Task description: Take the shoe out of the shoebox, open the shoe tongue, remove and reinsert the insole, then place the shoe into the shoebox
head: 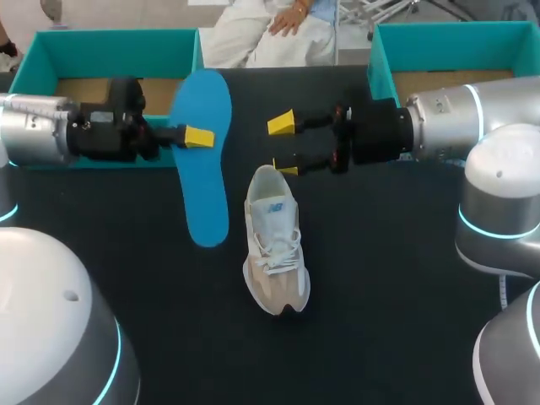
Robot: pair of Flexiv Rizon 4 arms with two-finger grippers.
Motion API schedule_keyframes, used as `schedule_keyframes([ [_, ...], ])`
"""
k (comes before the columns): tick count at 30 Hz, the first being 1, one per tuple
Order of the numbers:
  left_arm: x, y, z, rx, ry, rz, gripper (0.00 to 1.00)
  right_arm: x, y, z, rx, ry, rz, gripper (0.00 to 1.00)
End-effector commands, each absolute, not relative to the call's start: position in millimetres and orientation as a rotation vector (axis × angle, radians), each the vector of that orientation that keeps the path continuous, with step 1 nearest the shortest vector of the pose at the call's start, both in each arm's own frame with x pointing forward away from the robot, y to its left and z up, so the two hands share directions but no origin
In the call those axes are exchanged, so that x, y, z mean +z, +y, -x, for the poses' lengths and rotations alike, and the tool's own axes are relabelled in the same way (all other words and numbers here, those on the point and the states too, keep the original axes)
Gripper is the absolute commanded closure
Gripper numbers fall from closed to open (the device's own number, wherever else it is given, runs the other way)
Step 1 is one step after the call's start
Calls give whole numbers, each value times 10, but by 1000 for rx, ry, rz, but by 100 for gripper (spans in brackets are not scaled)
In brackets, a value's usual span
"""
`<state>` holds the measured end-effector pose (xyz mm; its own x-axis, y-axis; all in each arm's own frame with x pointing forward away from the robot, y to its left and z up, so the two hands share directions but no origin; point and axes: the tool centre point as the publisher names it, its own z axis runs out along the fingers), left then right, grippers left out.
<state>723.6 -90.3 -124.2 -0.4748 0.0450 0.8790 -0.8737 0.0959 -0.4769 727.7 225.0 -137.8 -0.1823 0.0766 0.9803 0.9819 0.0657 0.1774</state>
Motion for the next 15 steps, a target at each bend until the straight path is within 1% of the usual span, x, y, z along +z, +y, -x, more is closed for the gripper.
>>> schedule_keyframes([
  [1,-1127,-822,-7286,1684,-1921,-578,100,-1383,2280,-7273,-1257,-1431,1138,0],
  [8,-1011,-757,-7299,1836,-2048,-426,100,-1383,2280,-7273,-1257,-1431,1138,0],
  [15,-1009,-754,-7456,2157,-2148,-158,100,-1383,2280,-7273,-1257,-1431,1138,0],
])
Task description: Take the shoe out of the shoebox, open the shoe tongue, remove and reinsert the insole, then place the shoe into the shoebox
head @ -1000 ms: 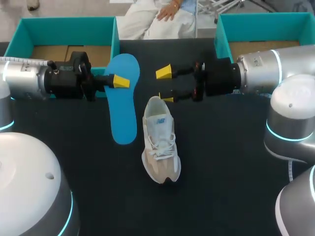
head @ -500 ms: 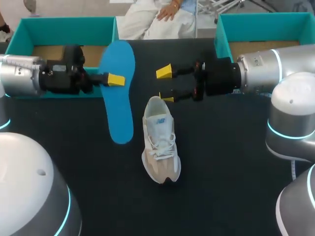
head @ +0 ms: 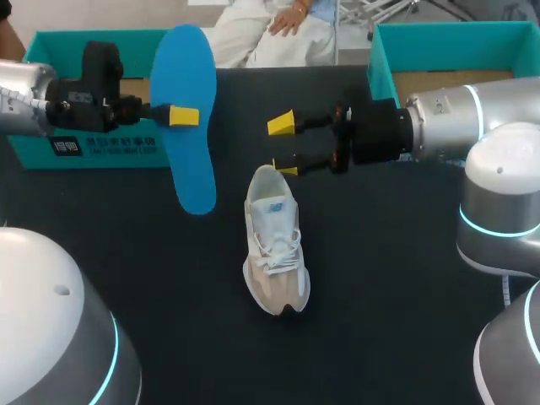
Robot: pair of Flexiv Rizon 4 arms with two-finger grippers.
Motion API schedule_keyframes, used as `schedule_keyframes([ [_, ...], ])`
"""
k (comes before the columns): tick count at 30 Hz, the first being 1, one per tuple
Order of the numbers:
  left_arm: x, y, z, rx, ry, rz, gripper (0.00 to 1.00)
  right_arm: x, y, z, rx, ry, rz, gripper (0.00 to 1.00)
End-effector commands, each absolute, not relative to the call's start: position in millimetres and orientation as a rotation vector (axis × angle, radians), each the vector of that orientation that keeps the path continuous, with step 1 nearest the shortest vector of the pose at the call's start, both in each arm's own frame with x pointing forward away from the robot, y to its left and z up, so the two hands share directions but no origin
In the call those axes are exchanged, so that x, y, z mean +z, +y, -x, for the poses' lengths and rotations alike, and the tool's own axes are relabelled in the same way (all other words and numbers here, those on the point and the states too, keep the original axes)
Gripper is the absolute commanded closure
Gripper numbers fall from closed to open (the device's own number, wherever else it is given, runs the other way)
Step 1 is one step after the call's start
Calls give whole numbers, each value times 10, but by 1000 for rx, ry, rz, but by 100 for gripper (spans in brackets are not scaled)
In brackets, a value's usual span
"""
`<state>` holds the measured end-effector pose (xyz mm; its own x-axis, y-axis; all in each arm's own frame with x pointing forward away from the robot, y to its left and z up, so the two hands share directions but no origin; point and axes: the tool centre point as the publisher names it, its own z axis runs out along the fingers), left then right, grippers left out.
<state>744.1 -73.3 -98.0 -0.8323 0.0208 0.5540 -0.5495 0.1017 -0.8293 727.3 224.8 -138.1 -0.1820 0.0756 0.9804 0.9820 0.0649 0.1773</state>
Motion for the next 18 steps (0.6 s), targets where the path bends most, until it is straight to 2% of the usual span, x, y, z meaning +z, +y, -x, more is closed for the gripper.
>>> schedule_keyframes([
  [1,-1013,-757,-7473,2214,-2159,-100,100,-1383,2280,-7273,-1257,-1431,1138,0],
  [6,-1044,-775,-7566,2396,-2132,58,100,-1383,2280,-7273,-1257,-1431,1138,0],
  [18,-1091,-753,-7592,2407,-2234,144,100,-1383,2280,-7273,-1257,-1431,1138,0],
])
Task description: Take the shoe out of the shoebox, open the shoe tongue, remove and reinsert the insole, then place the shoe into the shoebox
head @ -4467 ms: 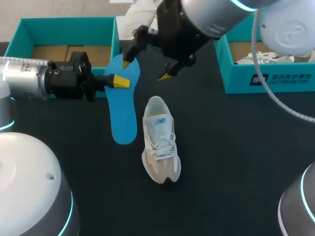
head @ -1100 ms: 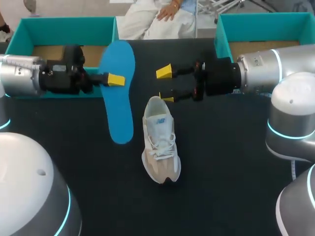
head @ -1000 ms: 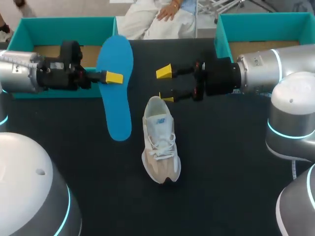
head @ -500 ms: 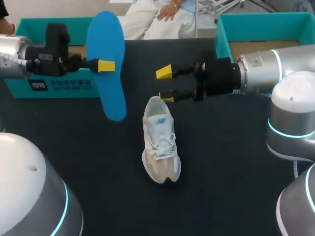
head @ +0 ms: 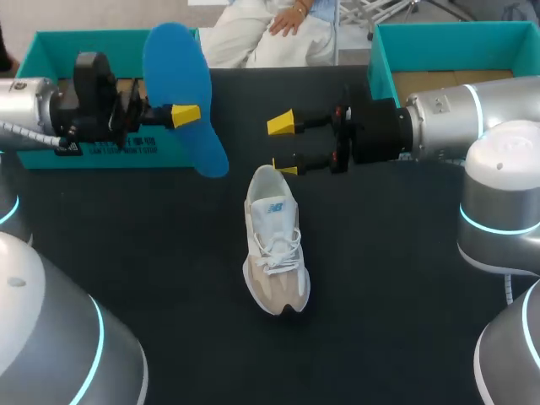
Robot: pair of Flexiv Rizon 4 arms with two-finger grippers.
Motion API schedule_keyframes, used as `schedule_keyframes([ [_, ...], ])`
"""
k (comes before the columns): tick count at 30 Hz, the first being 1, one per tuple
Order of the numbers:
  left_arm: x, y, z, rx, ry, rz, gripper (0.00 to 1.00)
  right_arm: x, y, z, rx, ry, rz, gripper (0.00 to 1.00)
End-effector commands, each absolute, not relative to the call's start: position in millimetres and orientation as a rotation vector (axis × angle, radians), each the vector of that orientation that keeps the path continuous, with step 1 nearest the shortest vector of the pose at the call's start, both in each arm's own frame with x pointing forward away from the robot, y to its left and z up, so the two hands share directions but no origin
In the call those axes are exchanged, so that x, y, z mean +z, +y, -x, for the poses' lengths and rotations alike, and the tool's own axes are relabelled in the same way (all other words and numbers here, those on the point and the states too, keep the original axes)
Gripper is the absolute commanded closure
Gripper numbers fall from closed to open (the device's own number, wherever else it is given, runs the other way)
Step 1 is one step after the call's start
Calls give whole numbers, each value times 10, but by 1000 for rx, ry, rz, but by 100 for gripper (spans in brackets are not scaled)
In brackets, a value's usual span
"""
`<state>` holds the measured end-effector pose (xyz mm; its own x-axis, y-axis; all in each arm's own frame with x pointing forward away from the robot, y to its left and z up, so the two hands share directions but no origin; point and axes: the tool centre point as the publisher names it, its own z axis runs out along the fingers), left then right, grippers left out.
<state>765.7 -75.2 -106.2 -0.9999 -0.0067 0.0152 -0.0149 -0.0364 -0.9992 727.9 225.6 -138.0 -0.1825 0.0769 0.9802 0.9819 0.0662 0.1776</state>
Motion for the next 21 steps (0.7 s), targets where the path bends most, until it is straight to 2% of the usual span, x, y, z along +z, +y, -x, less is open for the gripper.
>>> schedule_keyframes([
  [1,-1091,-753,-7592,2407,-2234,144,100,-1383,2280,-7273,-1257,-1431,1138,0],
  [11,-1091,-753,-7592,2407,-2234,144,100,-1383,2280,-7273,-1257,-1431,1138,0],
  [15,-1110,-753,-7530,2569,-2276,648,100,-1383,2280,-7273,-1257,-1431,1138,0],
  [21,-1129,-752,-7525,2595,-2423,1287,100,-1383,2280,-7273,-1257,-1431,1138,0],
])
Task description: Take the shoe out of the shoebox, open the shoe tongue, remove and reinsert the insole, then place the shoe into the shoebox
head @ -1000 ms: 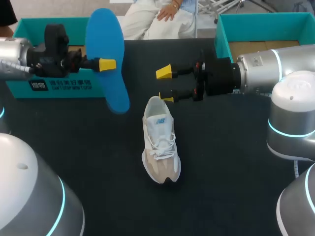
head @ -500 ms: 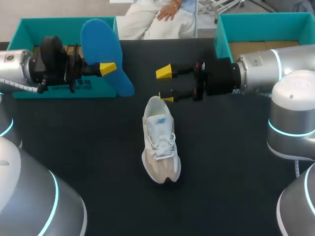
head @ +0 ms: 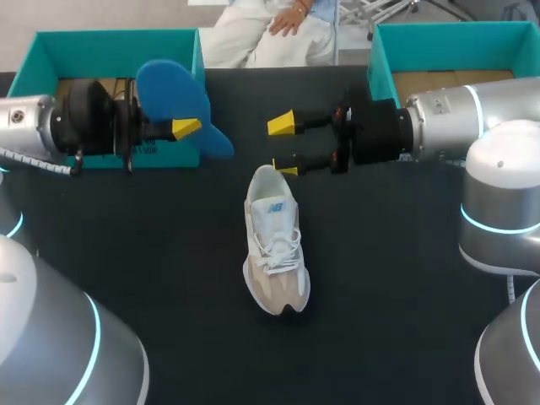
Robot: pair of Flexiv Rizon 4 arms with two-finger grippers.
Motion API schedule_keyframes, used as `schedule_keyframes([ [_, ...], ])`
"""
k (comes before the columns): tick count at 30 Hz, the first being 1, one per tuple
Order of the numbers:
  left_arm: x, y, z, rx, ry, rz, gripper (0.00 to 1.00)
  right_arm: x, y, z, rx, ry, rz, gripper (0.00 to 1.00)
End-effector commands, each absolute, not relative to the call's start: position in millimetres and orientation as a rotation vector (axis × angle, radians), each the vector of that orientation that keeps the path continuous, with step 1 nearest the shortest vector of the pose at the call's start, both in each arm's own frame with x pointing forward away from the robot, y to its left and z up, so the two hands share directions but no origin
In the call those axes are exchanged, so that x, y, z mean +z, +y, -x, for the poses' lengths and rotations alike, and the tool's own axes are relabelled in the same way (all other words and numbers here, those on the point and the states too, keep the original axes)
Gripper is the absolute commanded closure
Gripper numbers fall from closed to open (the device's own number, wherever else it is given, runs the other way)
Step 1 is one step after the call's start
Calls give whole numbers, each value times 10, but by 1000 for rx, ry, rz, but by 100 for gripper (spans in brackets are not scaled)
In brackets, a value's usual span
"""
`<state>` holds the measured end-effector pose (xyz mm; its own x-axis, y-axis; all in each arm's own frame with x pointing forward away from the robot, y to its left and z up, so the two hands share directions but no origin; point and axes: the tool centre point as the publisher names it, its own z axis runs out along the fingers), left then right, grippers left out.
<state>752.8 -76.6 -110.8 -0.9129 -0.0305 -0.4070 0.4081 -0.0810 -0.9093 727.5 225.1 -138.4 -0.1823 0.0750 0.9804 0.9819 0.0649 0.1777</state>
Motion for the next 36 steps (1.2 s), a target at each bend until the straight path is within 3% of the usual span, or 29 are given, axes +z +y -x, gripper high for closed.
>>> schedule_keyframes([
  [1,-1127,-752,-7518,-1703,1573,-889,100,-1383,2280,-7273,-1257,-1431,1138,0],
  [20,-1304,-754,-7534,-628,818,-1326,100,-1383,2280,-7273,-1257,-1431,1138,0],
  [36,-1263,-713,-7564,-478,716,-1285,100,-1383,2280,-7273,-1257,-1431,1138,0],
])
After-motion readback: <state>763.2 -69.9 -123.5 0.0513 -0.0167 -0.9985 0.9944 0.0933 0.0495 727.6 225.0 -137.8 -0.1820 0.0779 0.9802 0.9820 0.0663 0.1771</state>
